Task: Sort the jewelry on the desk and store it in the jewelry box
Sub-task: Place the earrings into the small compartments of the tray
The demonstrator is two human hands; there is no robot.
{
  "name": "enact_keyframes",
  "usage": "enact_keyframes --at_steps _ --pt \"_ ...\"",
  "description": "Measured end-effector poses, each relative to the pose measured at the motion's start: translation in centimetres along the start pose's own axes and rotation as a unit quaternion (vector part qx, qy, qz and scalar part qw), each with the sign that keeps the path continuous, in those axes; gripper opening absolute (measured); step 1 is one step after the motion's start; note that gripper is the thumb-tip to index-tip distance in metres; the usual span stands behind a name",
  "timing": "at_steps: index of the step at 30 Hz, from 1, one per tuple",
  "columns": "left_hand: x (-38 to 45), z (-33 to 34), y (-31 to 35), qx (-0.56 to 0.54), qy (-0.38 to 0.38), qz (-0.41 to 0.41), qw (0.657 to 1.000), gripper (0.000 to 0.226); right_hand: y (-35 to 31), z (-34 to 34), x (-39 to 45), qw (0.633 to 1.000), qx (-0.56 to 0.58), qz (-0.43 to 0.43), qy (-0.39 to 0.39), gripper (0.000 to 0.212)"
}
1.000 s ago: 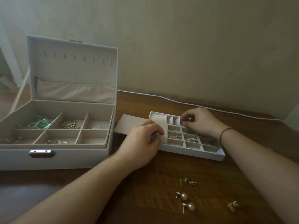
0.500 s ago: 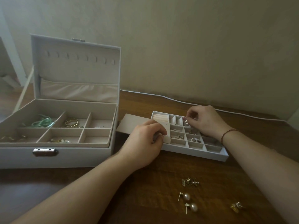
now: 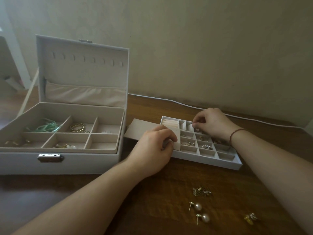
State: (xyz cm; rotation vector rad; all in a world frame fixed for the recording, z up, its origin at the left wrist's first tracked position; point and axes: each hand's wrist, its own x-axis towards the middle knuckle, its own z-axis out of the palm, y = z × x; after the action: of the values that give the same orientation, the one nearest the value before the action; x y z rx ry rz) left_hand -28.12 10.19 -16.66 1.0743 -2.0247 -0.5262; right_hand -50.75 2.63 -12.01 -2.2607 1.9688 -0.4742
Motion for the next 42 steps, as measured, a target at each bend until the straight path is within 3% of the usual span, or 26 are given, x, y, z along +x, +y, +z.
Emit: enact_keyframes --at_steps 13,20,27,32,39,42 --pt "-0.1 0.0 0.0 -0.007 0.001 0.001 1.0 0.019 0.2 -0.2 -0.3 1.0 0.001 0.008 -0.002 0.015" --pt "-0.1 0.1 0.0 -0.005 0.0 -0.002 1.0 0.019 0.5 -0.1 -0.2 0.998 -0.053 -0.011 -0.019 0.012" --pt "-0.1 0.0 0.0 -0.006 0.002 -0.002 1.0 0.018 0.5 0.3 -0.2 1.0 -0.002 0.016 0.011 0.01" --pt "-0.1 0.0 0.0 -0.006 0.0 -0.002 1.0 0.018 -0.1 0.8 0.1 0.996 -0.079 0.04 0.018 0.011" --pt "-0.1 0.0 -0.1 -0.005 -0.001 -0.003 1.0 0.019 -0.1 -0.4 -0.3 0.996 0.039 0.054 -0.062 0.032" --pt "-0.1 0.0 -0.1 -0.003 -0.002 -0.002 1.0 0.019 0.3 -1.1 -0.8 0.996 0.069 0.055 -0.007 0.041"
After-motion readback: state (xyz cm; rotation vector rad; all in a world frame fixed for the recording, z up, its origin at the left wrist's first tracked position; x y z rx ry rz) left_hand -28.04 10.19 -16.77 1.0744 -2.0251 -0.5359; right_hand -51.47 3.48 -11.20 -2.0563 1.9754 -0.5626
